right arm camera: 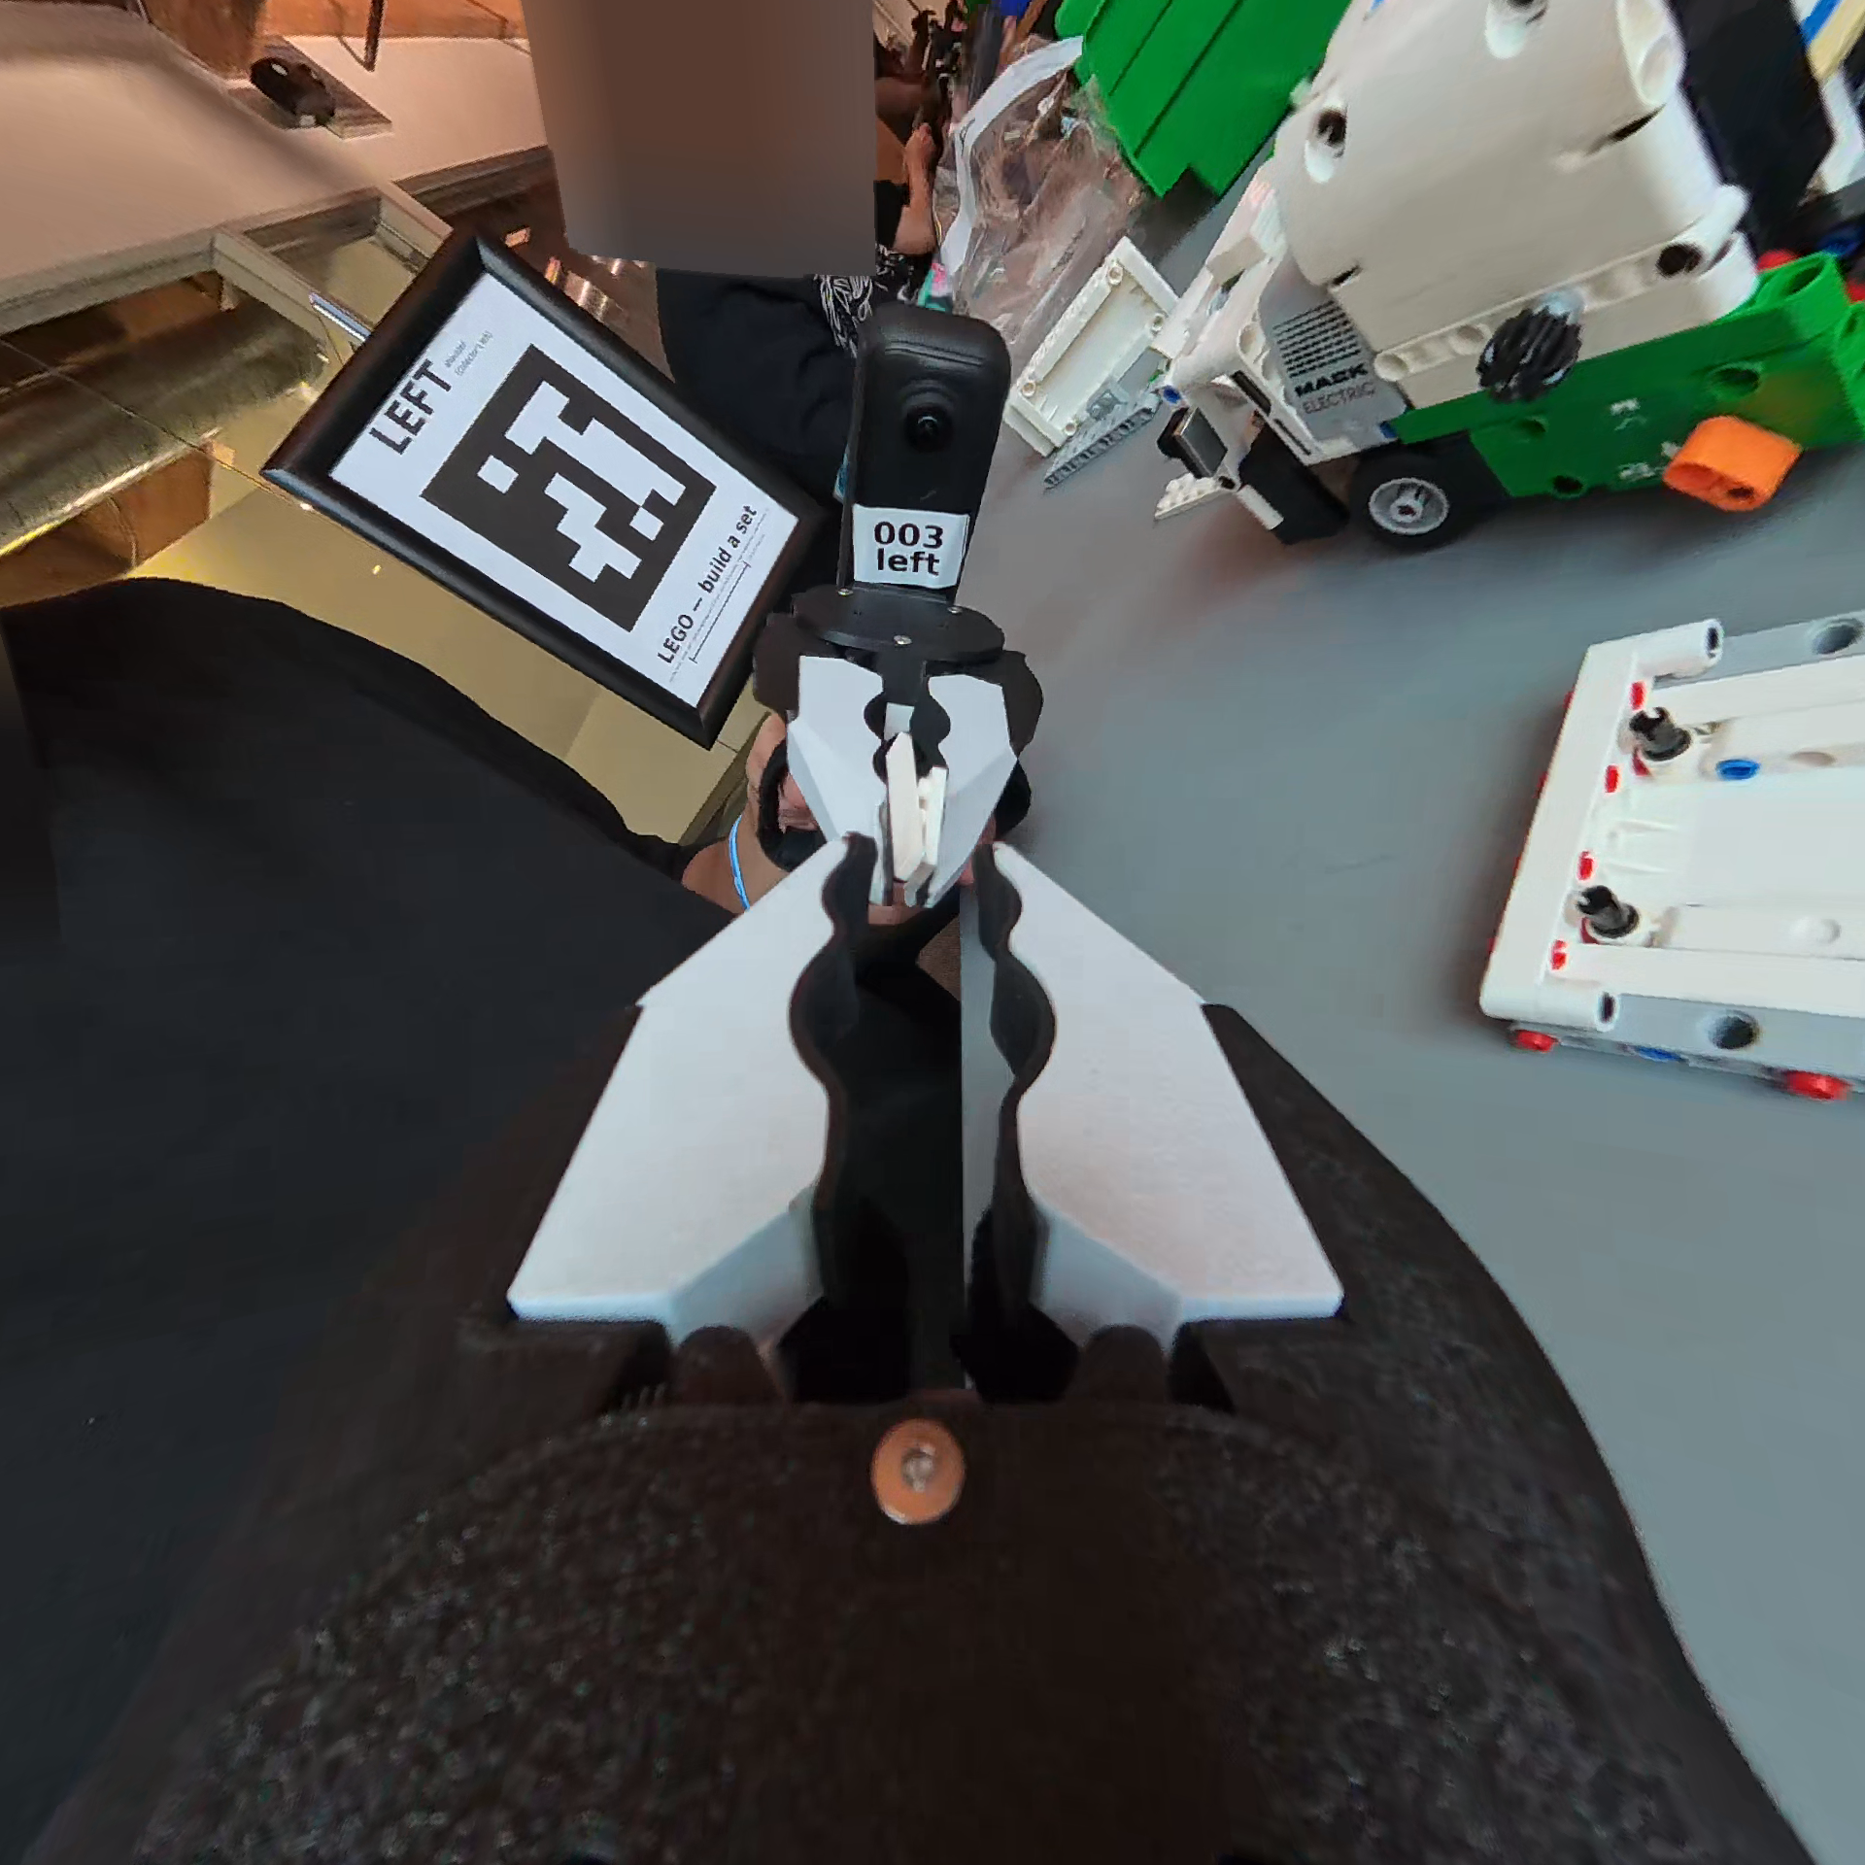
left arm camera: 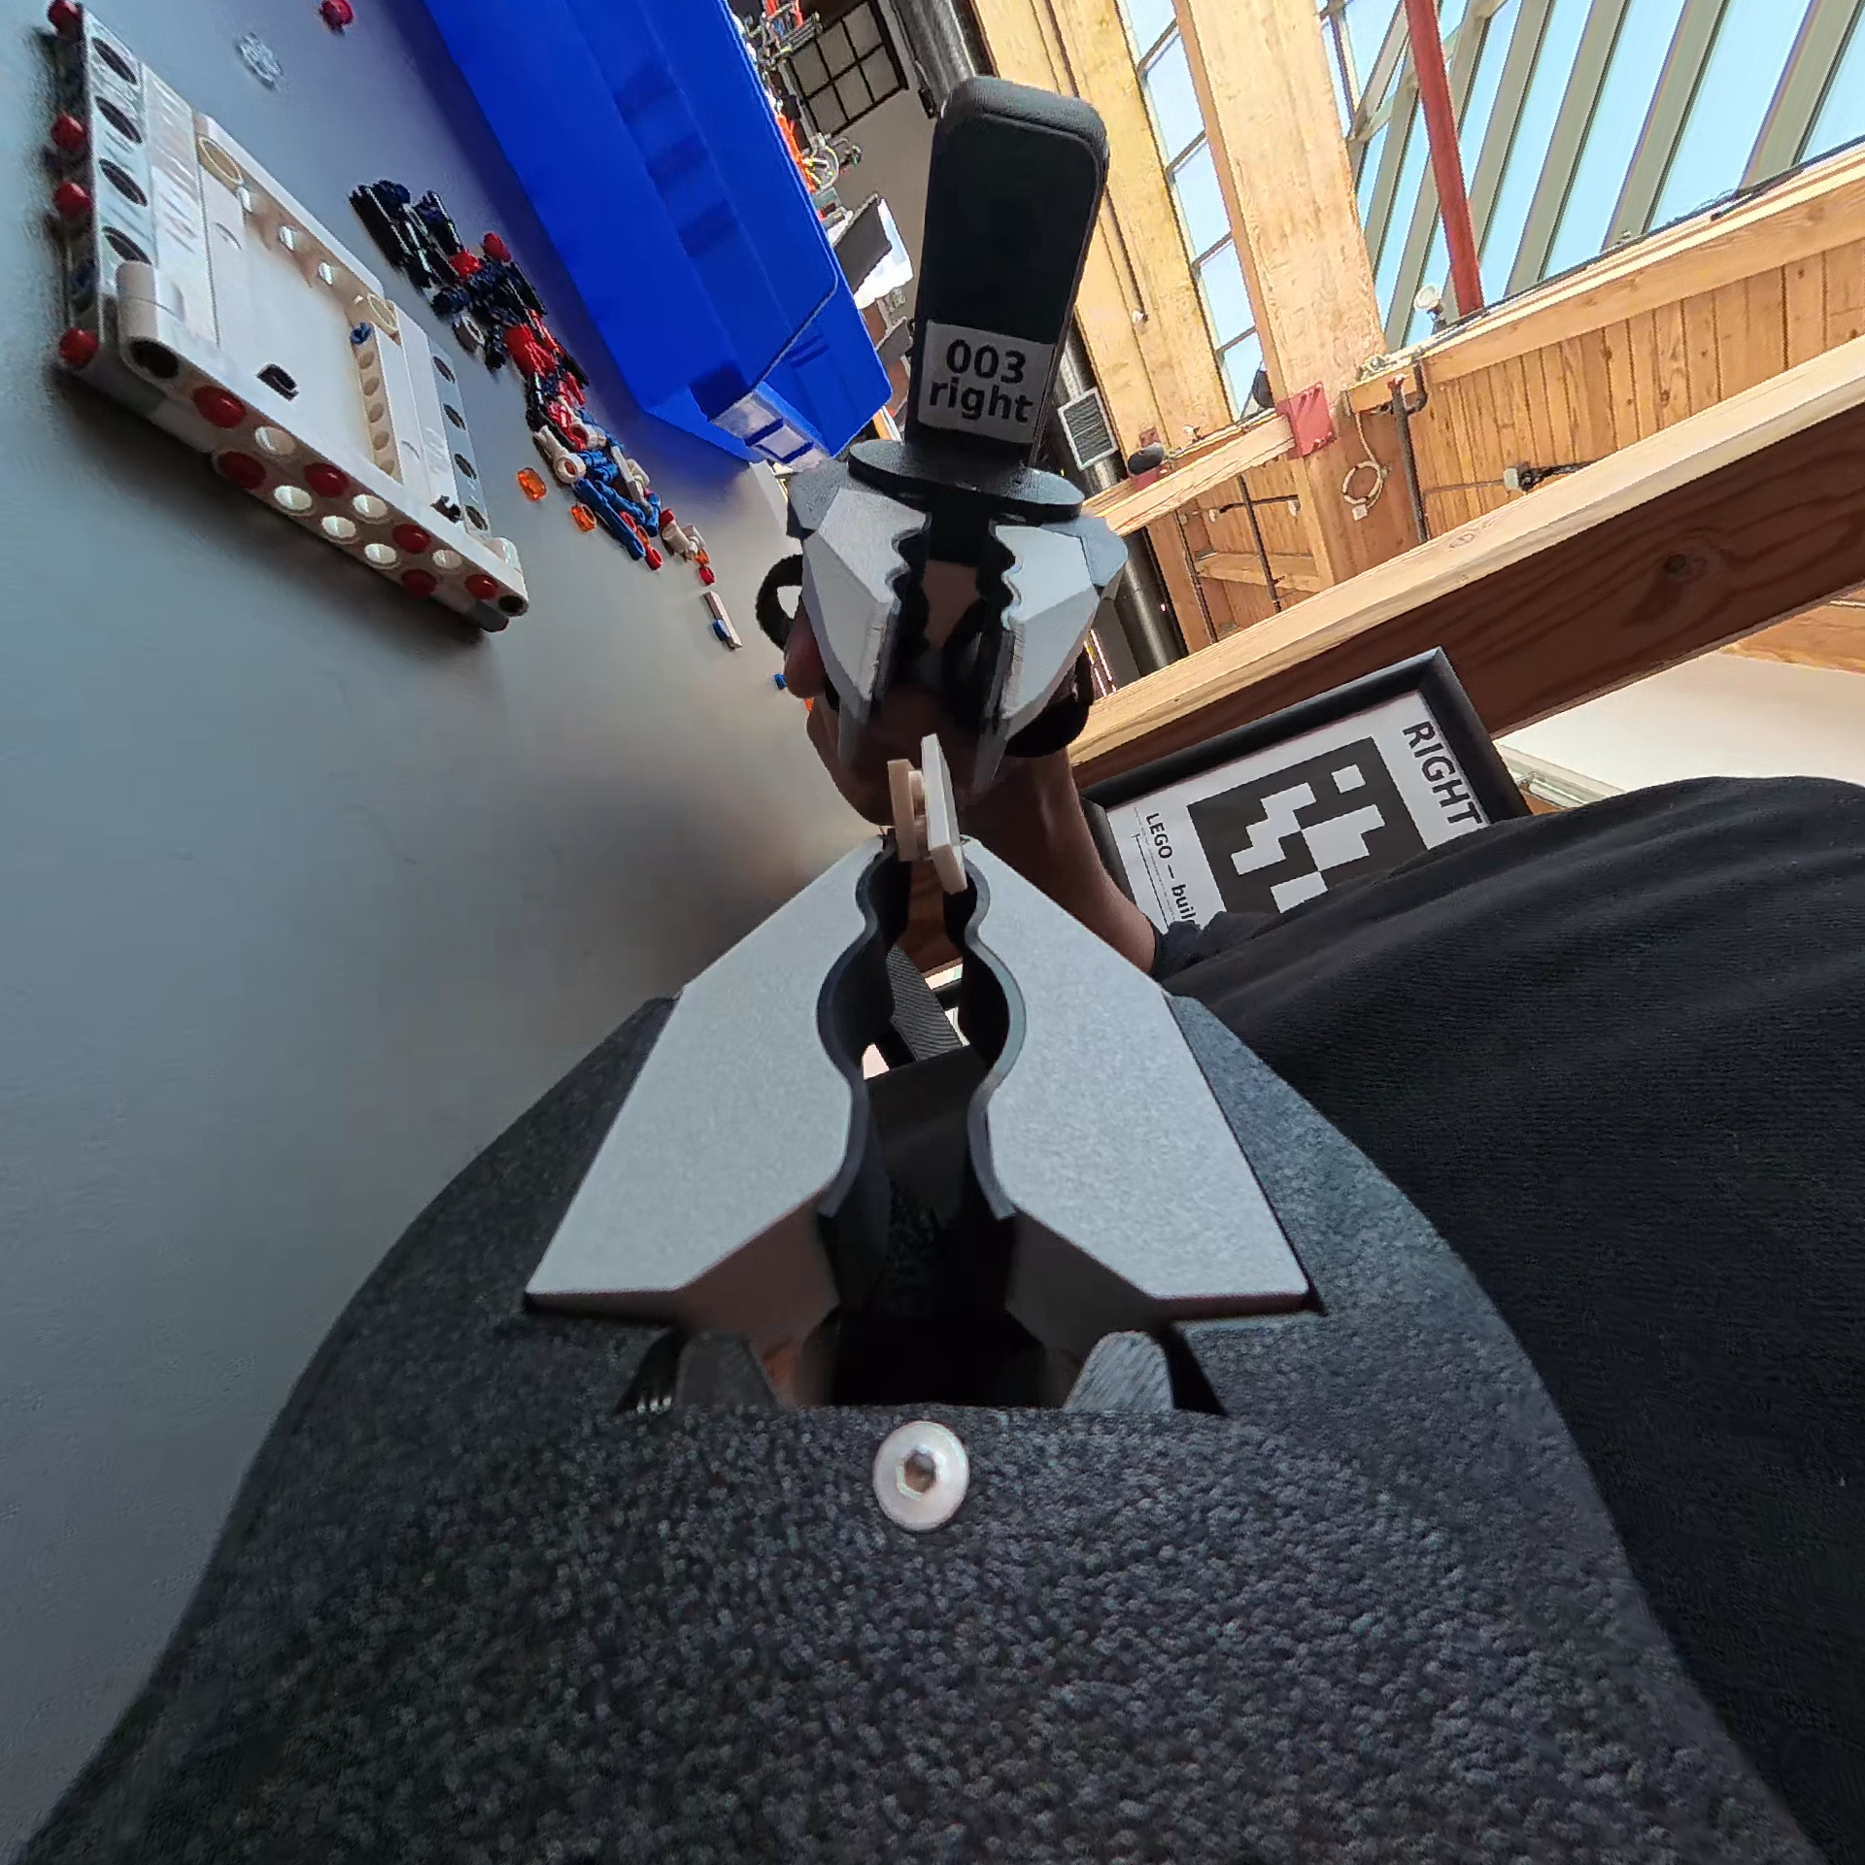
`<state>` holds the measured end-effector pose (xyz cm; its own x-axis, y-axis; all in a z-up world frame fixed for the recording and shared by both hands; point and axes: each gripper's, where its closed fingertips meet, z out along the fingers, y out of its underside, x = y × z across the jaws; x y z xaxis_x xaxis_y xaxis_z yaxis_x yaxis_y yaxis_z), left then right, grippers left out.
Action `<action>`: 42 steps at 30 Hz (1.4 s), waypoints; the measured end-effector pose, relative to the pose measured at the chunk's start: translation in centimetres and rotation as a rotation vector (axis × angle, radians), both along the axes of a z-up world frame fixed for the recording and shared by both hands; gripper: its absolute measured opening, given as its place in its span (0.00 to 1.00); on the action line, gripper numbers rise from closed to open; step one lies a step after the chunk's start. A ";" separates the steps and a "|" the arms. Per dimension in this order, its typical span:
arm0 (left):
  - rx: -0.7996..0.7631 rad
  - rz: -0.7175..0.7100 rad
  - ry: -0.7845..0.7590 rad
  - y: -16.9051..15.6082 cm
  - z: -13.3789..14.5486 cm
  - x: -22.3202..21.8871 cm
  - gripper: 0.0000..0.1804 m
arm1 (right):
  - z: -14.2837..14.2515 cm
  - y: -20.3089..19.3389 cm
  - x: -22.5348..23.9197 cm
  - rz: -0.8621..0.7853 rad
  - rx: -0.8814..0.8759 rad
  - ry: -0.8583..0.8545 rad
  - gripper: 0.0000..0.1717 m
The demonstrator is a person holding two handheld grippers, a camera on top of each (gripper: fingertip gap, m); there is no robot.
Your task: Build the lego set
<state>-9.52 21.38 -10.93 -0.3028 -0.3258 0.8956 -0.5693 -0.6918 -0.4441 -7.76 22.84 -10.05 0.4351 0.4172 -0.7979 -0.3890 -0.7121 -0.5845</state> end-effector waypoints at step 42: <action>0.011 0.071 0.000 0.3 0.2 0.8 0.02 | -0.3 1.4 -1.6 -0.251 -0.008 0.371 0.04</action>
<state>-8.70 21.70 -10.77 -0.2784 -0.3563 0.8919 -0.5190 -0.7256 -0.4519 -9.33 24.19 -10.35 0.2057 0.3282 -0.9220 -0.7328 -0.5728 -0.3673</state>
